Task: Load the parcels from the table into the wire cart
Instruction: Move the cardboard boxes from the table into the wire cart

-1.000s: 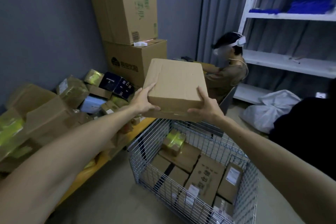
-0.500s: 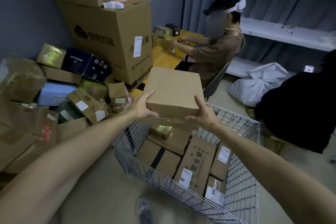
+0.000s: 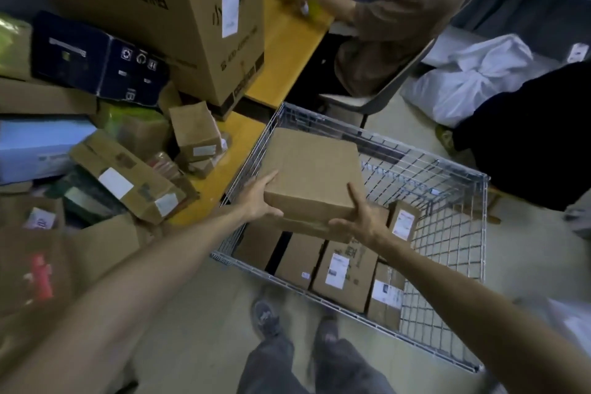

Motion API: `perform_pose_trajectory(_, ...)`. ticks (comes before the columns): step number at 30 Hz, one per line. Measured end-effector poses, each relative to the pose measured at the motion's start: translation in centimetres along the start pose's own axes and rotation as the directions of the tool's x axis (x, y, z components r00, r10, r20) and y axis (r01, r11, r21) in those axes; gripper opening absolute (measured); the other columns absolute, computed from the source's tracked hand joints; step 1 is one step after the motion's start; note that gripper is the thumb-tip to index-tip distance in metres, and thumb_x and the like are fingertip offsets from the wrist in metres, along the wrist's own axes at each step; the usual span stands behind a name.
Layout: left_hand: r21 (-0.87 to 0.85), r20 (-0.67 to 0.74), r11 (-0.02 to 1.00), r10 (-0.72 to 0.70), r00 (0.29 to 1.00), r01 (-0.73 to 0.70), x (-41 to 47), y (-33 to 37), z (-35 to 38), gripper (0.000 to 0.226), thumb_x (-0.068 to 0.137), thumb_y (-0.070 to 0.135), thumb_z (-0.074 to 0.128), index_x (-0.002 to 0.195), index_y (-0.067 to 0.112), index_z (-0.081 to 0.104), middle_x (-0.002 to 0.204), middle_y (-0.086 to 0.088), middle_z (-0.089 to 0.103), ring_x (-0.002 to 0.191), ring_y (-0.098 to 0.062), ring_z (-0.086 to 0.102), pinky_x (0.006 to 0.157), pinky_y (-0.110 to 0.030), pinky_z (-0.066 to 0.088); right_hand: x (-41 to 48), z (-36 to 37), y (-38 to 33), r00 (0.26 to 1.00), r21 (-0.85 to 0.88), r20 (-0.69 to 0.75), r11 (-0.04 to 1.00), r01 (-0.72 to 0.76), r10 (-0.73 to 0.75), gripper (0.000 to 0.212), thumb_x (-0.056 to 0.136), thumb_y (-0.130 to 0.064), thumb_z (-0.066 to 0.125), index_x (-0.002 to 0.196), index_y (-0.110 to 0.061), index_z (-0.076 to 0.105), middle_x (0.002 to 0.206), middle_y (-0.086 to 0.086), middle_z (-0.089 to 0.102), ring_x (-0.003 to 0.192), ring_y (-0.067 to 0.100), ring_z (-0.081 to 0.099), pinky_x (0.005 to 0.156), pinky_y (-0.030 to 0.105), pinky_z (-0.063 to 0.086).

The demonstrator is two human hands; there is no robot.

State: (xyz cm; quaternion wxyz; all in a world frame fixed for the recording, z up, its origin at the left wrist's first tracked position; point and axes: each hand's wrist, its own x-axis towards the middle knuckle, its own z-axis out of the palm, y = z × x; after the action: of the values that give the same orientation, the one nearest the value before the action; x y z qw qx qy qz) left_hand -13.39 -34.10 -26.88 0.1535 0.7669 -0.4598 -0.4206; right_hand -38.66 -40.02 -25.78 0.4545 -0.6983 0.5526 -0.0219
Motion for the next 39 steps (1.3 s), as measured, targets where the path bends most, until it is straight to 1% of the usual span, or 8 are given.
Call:
perform_pose_trajectory(5,0.011,0.082,0.996,-0.091,0.993,0.09,3.9,-5.6,3.4,0.119,0.06,0.028,0.093,0.154,0.041,0.022,0.159,-0.014,0.024,0.146,-0.035,0.025,0.114,-0.055,0.032,3.2,4.9,4.0,0.995,0.017,0.073,0.997,-0.074,0.072,0.107,0.078,-0.033,0.079,0.158,-0.025,0.008,0.152,0.016,0.04,0.131,0.031,0.047,0.111,0.039,0.037)
perform_pose_trajectory(15,-0.031,0.182,0.965,-0.251,0.951,0.261,13.0,-15.0,10.8,0.117,0.063,0.011,0.09,0.155,0.036,0.023,0.158,-0.003,0.029,0.142,-0.027,0.032,0.114,-0.039,0.032,13.1,14.9,14.7,0.969,0.13,0.213,0.979,-0.159,0.129,0.106,0.081,-0.025,0.078,0.158,-0.026,0.006,0.151,0.009,0.04,0.131,0.019,0.042,0.099,0.012,0.028)
perform_pose_trajectory(21,-0.082,0.186,0.944,-0.3,0.936,0.319,18.6,-21.9,16.7,0.133,0.041,0.021,0.093,0.153,0.04,0.023,0.157,-0.002,0.033,0.14,-0.029,0.039,0.111,-0.049,0.041,18.9,20.3,20.9,0.962,0.145,0.25,0.978,-0.152,0.112,0.107,0.08,-0.025,0.08,0.158,-0.027,0.005,0.141,0.008,0.05,0.118,0.017,0.051,0.089,0.007,0.037)
perform_pose_trajectory(25,-0.052,0.124,0.941,-0.326,0.937,0.334,20.5,-24.9,19.0,0.127,0.053,0.014,0.094,0.153,0.042,0.021,0.155,-0.007,0.033,0.137,-0.031,0.041,0.106,-0.047,0.046,21.5,23.2,23.9,0.963,0.13,0.246,0.981,-0.142,0.107,0.107,0.079,-0.028,0.081,0.157,-0.033,0.008,0.14,0.004,0.049,0.118,0.018,0.052,0.096,0.015,0.042)
perform_pose_trajectory(28,-0.02,0.071,0.943,-0.33,0.941,0.332,21.7,-27.1,20.2,0.118,0.063,0.009,0.09,0.154,0.04,0.022,0.154,-0.009,0.033,0.135,-0.032,0.042,0.094,-0.029,0.049,22.5,25.0,24.7,0.962,0.157,0.257,0.978,-0.139,0.096,0.089,0.085,-0.016,0.076,0.155,-0.018,0.021,0.142,0.007,0.047,0.116,0.019,0.052,0.087,0.005,0.037)
perform_pose_trajectory(31,-0.044,0.039,0.951,-0.304,0.952,0.305,22.7,-28.8,20.4,0.118,0.062,0.004,0.089,0.154,0.038,0.023,0.153,-0.008,0.034,0.135,-0.03,0.042,0.076,-0.018,0.048,22.9,27.0,25.1,0.973,0.173,0.212,0.977,-0.127,0.089,0.092,0.088,-0.025,0.073,0.157,-0.017,0.014,0.135,0.008,0.048,0.11,0.017,0.051,0.094,0.013,0.041)
perform_pose_trajectory(34,-0.051,0.015,0.949,-0.31,0.951,0.311,23.0,-29.9,20.3,0.12,0.062,0.001,0.088,0.155,0.038,0.022,0.151,-0.007,0.034,0.133,-0.029,0.042,0.082,-0.025,0.051,22.0,28.6,25.0,0.979,0.116,0.198,0.991,-0.068,0.044,0.092,0.091,-0.026,0.069,0.157,-0.026,0.005,0.135,0.006,0.043,0.119,0.023,0.051,0.101,0.012,0.037)
perform_pose_trajectory(39,-0.035,-0.039,0.961,-0.275,0.961,0.274,22.7,-30.2,19.9,0.117,0.066,-0.002,0.085,0.154,0.04,0.02,0.152,-0.007,0.034,0.134,-0.032,0.041,0.091,-0.034,0.05,21.0,29.7,24.4,0.973,0.075,0.222,0.993,-0.088,0.07,0.08,0.097,-0.032,0.059,0.156,-0.028,0.005,0.149,0.018,0.041,0.134,0.036,0.043,0.11,0.045,0.034)
